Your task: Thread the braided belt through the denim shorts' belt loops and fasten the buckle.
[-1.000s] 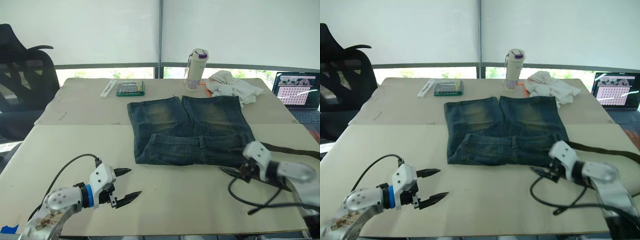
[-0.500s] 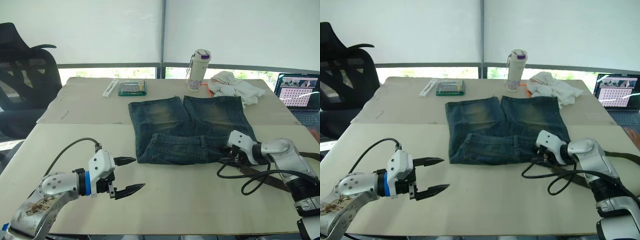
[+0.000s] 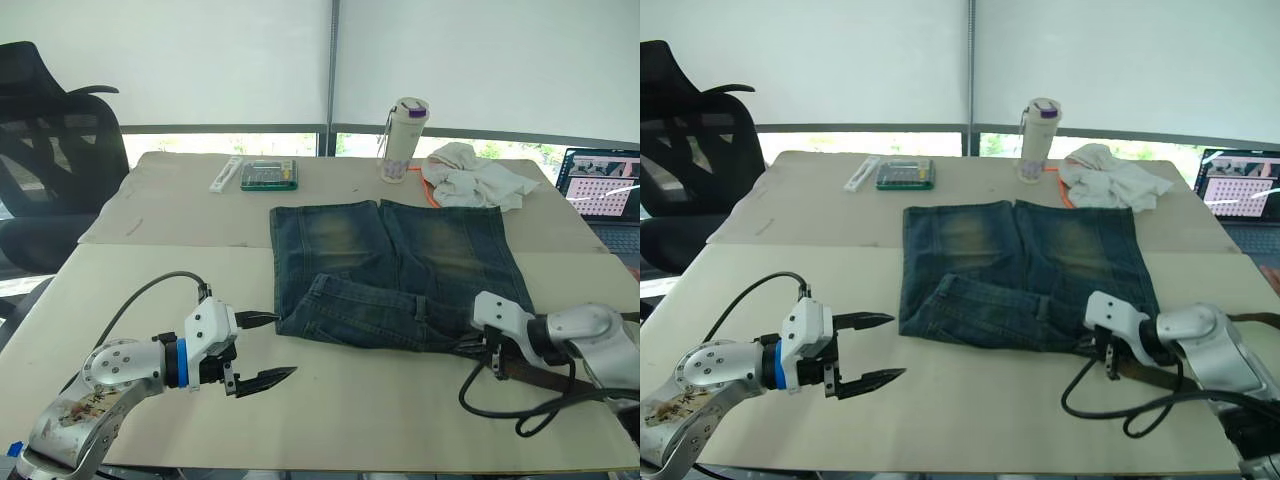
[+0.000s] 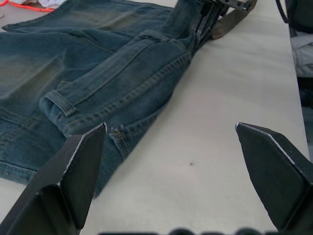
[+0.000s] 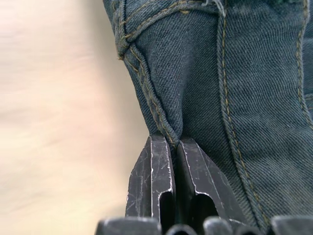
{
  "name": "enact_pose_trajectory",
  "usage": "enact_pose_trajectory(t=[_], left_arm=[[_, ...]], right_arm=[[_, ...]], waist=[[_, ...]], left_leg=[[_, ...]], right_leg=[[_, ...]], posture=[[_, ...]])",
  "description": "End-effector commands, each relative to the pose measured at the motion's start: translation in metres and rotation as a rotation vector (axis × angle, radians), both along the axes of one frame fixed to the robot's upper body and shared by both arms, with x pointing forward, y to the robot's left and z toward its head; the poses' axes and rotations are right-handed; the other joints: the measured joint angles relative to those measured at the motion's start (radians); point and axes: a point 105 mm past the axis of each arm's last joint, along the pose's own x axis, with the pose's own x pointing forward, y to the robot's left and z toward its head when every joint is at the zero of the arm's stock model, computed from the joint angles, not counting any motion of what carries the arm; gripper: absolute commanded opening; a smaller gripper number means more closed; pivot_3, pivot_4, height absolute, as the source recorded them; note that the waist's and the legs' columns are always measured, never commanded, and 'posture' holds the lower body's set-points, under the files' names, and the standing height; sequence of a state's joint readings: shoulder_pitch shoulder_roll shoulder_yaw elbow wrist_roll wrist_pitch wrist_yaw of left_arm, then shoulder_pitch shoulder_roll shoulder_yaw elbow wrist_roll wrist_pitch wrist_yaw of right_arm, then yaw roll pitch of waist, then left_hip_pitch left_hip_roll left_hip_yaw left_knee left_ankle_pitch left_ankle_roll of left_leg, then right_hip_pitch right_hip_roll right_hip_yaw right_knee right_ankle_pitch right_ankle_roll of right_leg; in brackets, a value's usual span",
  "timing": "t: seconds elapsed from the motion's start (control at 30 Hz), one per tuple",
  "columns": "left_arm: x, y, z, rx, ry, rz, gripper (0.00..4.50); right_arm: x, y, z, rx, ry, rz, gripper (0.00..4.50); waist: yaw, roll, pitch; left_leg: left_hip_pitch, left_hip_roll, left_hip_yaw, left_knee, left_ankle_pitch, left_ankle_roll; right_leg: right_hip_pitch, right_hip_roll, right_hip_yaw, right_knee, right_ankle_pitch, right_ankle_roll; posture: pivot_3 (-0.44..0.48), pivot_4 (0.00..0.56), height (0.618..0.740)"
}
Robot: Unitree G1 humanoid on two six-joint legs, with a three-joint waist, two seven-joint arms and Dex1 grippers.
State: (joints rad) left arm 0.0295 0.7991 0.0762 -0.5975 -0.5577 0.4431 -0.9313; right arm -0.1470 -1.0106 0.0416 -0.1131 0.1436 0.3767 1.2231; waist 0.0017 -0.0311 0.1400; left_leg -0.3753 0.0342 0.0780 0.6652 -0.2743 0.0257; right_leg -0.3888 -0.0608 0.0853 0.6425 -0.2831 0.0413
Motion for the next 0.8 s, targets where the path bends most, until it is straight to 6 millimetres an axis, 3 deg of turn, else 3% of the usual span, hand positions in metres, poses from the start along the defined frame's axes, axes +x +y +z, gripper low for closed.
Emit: enact_pose_trajectory(t=[0.03, 0.13, 0.3, 0.43, 0.57, 0.63, 0.7, 0.8], left_arm=[[-0.003, -0.007, 0.005, -0.008, -0.023, -0.040, 4.50], [-0.001, -0.007, 0.004, -0.002, -0.023, -0.047, 4.50], [0.001, -0.011, 0.003, -0.013, -0.022, -0.067, 4.50], [0.000, -0.016, 0.005, -0.023, -0.022, -0.083, 4.50], [0.000, -0.016, 0.005, -0.020, -0.021, -0.091, 4.50], [-0.002, -0.018, 0.007, -0.020, -0.019, -0.104, 4.50], [-0.003, -0.020, 0.008, -0.021, -0.017, -0.114, 4.50], [-0.003, -0.025, 0.010, -0.017, -0.023, -0.139, 4.50]], right_arm=[[-0.012, 0.000, 0.006, 0.001, -0.003, 0.017, 0.01], [-0.018, -0.004, 0.008, -0.003, -0.022, 0.019, 0.01], [0.007, -0.007, 0.028, -0.032, -0.286, 0.063, 0.01], [-0.009, -0.009, 0.028, -0.001, -0.175, 0.070, 1.40], [-0.020, -0.018, 0.047, 0.056, -0.115, 0.007, 2.75], [-0.023, -0.029, 0.068, 0.080, -0.100, -0.027, 3.42], [-0.022, -0.038, 0.084, 0.097, -0.123, -0.065, 3.42], [-0.032, -0.078, 0.076, -0.056, -0.017, -0.150, 3.42]], waist=[[0.001, 0.000, 0.000], [-0.001, 0.000, 0.000], [-0.008, 0.000, 0.000], [-0.010, 0.000, 0.001], [-0.010, 0.001, 0.001], [-0.010, 0.001, 0.001], [-0.011, 0.001, 0.001], [-0.009, 0.001, 0.001]], left_leg=[[0.000, 0.000, 0.000, 0.000, 0.000, 0.000], [-0.001, 0.000, 0.000, 0.002, 0.000, 0.000], [-0.001, 0.000, 0.000, 0.006, 0.000, 0.000], [-0.003, 0.000, 0.000, 0.007, 0.000, 0.001], [-0.008, 0.000, -0.005, 0.011, -0.001, 0.001], [-0.008, 0.000, -0.005, 0.012, -0.001, 0.002], [-0.008, 0.000, -0.006, 0.013, -0.001, 0.002], [-0.008, 0.000, -0.006, 0.013, -0.001, 0.002]], right_leg=[[0.000, 0.000, 0.000, 0.000, 0.000, 0.000], [0.000, 0.000, 0.000, 0.000, 0.000, 0.000], [0.000, 0.001, 0.000, 0.001, 0.000, 0.001], [0.000, 0.001, 0.000, 0.002, 0.001, 0.001], [-0.001, 0.001, -0.004, 0.002, 0.001, 0.001], [-0.001, 0.000, -0.004, 0.002, 0.001, 0.001], [0.000, 0.000, -0.004, 0.002, 0.001, 0.002], [0.001, 0.001, -0.005, 0.002, 0.001, 0.002]], posture=[[0.000, 0.150, 0.740], [0.000, 0.150, 0.740], [0.000, 0.150, 0.740], [0.000, 0.150, 0.740], [0.000, 0.150, 0.740], [0.000, 0.150, 0.740], [0.000, 0.150, 0.740], [0.000, 0.150, 0.740]])
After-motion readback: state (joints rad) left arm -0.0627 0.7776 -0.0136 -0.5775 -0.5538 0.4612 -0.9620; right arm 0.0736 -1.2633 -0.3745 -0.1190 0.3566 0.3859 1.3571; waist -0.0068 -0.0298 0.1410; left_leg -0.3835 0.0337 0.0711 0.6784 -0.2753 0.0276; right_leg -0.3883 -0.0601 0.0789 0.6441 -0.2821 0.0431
